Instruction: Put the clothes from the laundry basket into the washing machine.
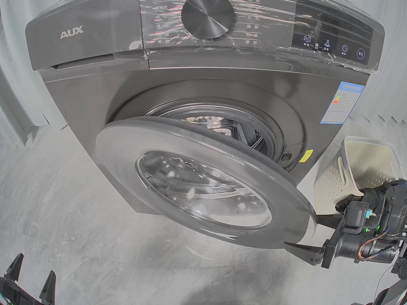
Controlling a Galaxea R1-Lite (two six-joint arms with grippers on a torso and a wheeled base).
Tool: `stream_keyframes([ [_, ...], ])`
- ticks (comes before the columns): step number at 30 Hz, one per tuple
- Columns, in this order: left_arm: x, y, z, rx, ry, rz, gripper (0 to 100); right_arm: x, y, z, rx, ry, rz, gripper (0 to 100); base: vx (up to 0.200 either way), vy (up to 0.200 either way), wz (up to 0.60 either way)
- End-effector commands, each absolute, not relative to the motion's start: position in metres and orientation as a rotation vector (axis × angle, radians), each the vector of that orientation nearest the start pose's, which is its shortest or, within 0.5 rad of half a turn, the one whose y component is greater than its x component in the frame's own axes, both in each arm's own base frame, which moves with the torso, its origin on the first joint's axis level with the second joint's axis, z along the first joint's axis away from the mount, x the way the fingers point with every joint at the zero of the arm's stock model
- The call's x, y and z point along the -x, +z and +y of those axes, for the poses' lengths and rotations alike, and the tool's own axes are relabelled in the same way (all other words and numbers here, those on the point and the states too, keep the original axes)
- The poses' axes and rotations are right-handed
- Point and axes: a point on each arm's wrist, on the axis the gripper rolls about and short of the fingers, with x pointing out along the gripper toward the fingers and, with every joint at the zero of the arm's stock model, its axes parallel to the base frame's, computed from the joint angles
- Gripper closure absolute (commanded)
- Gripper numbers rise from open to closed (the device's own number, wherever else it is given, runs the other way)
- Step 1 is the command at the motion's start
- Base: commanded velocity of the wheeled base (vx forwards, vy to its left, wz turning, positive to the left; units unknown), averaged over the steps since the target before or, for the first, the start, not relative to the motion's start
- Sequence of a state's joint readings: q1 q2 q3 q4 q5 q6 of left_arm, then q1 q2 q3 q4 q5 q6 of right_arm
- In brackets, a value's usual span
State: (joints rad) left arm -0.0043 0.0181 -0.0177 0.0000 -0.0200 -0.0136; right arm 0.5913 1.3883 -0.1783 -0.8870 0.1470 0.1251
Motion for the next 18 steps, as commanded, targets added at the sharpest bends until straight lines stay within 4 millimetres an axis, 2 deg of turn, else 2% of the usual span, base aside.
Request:
stream_keyframes([
  [1,0.023,0.076,0.0,0.014,-0.025,0.002,0,-0.137,0.121,0.101,-0.038,0.733,0.389,0,0.0,0.0,0.0],
  [8,0.023,0.076,0.0,0.014,-0.025,0.002,0,-0.134,0.121,0.102,-0.038,0.748,0.39,0,0.0,0.0,0.0],
  [18,0.023,0.076,0.0,0.014,-0.025,0.002,0,-0.152,0.132,0.097,-0.048,0.672,0.335,0,0.0,0.0,0.0],
])
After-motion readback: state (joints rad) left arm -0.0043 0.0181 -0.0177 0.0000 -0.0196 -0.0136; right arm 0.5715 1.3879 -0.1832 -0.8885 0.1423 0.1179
